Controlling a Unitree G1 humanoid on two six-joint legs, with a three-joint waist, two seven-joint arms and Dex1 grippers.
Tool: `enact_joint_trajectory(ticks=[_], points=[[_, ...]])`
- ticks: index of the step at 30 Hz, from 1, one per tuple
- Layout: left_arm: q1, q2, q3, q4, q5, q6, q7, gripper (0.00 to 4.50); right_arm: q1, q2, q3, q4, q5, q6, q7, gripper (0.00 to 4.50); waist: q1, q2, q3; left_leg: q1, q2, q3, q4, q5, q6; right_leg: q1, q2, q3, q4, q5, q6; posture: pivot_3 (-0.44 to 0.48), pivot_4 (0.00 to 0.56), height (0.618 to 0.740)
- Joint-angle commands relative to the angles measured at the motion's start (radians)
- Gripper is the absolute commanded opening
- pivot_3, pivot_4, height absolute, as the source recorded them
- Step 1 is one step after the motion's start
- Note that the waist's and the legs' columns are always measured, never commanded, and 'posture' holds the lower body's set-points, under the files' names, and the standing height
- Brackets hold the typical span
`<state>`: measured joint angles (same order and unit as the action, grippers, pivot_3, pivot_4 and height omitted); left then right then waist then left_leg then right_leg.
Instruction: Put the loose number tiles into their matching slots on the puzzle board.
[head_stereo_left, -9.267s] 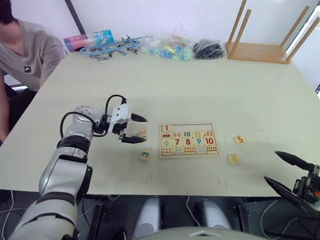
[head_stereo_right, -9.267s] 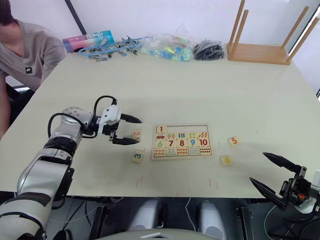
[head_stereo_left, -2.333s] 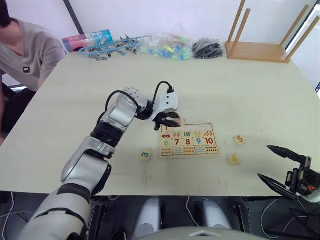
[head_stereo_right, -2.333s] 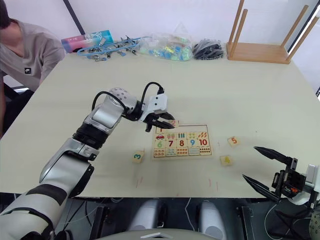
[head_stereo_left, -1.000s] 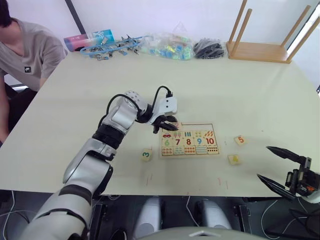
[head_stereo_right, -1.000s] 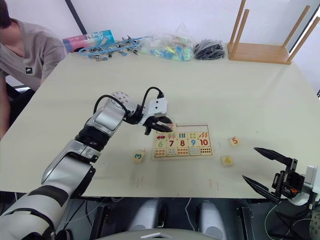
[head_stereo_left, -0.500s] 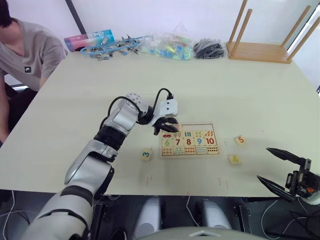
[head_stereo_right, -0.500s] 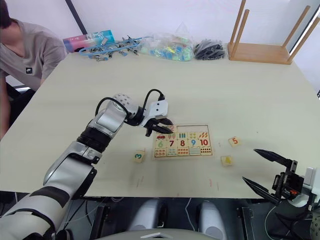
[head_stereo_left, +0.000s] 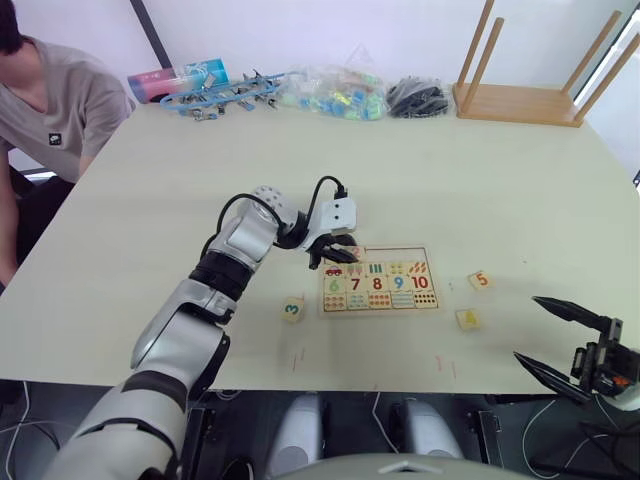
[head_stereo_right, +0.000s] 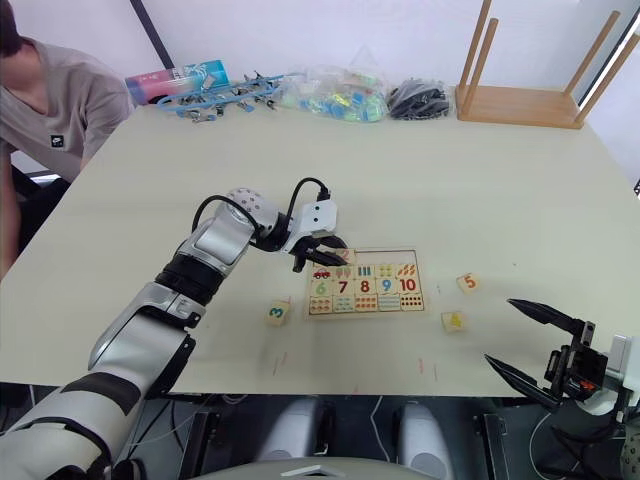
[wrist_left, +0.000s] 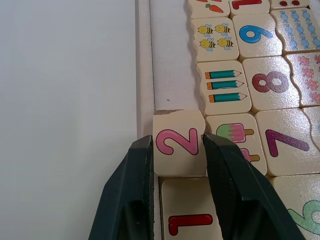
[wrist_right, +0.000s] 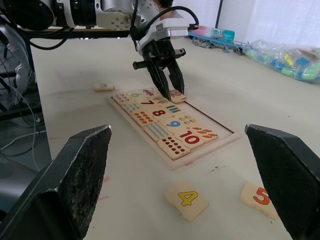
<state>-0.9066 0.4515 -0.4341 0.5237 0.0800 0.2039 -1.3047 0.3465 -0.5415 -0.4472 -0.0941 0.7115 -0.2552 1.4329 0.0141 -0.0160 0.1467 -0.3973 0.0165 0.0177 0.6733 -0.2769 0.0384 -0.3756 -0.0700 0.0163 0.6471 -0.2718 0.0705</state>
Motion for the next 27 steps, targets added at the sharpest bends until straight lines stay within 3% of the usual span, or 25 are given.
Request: enact_joint_trajectory(ticks=[1, 22, 23, 25, 26, 27], points=[[-0.017, -0.006, 0.014, -0.002, 0.0, -0.004, -0.002, 0.98, 0.003, -0.008, -0.024, -0.005, 0.01, -0.021, 0.003, 4.5, 0.0, 0.0, 0.0, 0.0, 0.0, 0.0, 0.0, 0.0, 0.0, 0.0, 0.0, 0.0, 0.0, 0.0, 0.0, 0.0, 0.15, 0.74], [-0.018, 0.007, 0.028, -0.034, -0.011, 0.013, -0.012, 0.98, -0.005, -0.01, -0.017, 0.044, 0.003, -0.05, 0.03, 4.5, 0.0, 0.0, 0.0, 0.0, 0.0, 0.0, 0.0, 0.0, 0.0, 0.0, 0.0, 0.0, 0.0, 0.0, 0.0, 0.0, 0.15, 0.74], [-0.019, 0.007, 0.028, -0.032, -0.01, 0.012, -0.01, 2.0, -0.006, -0.01, -0.016, 0.047, 0.003, -0.052, 0.031, 4.5, 0.0, 0.0, 0.0, 0.0, 0.0, 0.0, 0.0, 0.0, 0.0, 0.0, 0.0, 0.0, 0.0, 0.0, 0.0, 0.0, 0.15, 0.74], [-0.02, 0.005, 0.03, -0.029, -0.011, 0.012, -0.006, 2.47, -0.007, -0.009, -0.016, 0.05, 0.002, -0.054, 0.033, 4.5, 0.0, 0.0, 0.0, 0.0, 0.0, 0.0, 0.0, 0.0, 0.0, 0.0, 0.0, 0.0, 0.0, 0.0, 0.0, 0.0, 0.15, 0.74], [-0.021, 0.006, 0.029, -0.028, -0.011, 0.01, -0.01, 3.04, -0.007, -0.009, -0.016, 0.052, 0.002, -0.055, 0.033, 4.5, 0.0, 0.0, 0.0, 0.0, 0.0, 0.0, 0.0, 0.0, 0.0, 0.0, 0.0, 0.0, 0.0, 0.0, 0.0, 0.0, 0.15, 0.74], [-0.022, 0.005, 0.032, -0.026, -0.011, 0.01, -0.006, 3.17, -0.006, -0.008, -0.015, 0.052, 0.001, -0.056, 0.033, 4.5, 0.0, 0.0, 0.0, 0.0, 0.0, 0.0, 0.0, 0.0, 0.0, 0.0, 0.0, 0.0, 0.0, 0.0, 0.0, 0.0, 0.15, 0.74]])
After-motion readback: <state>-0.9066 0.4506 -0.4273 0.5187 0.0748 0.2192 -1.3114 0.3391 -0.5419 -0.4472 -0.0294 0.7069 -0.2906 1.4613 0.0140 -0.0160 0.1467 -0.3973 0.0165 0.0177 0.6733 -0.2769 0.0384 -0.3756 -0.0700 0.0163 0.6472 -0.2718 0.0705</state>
